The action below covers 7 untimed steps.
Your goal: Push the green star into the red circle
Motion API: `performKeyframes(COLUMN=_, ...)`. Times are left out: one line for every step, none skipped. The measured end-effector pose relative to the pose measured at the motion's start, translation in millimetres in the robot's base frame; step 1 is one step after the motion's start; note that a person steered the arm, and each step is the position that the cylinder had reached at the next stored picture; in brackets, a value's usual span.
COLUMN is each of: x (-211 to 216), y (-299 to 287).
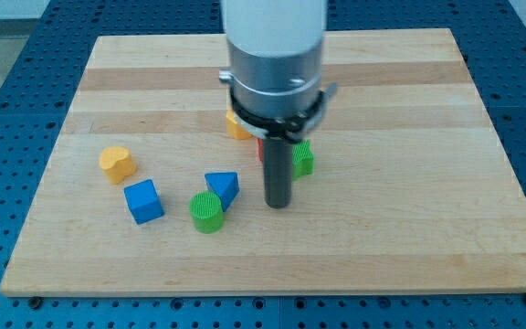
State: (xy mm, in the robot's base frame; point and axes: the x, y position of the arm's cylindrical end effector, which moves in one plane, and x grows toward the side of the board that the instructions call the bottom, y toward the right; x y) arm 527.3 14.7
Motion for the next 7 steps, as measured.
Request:
performKeyframes(x=14.4, y=39.7)
performKeyframes(x=10.6, y=52.2)
performKeyframes(x=-3.8, y=28.0)
performKeyframes(x=-31.2, y=14.8)
performKeyframes(x=-56.2, y=12.6)
performKeyframes(x=-56.1, y=14.2)
performKeyframes(x=-42.2, y=28.8)
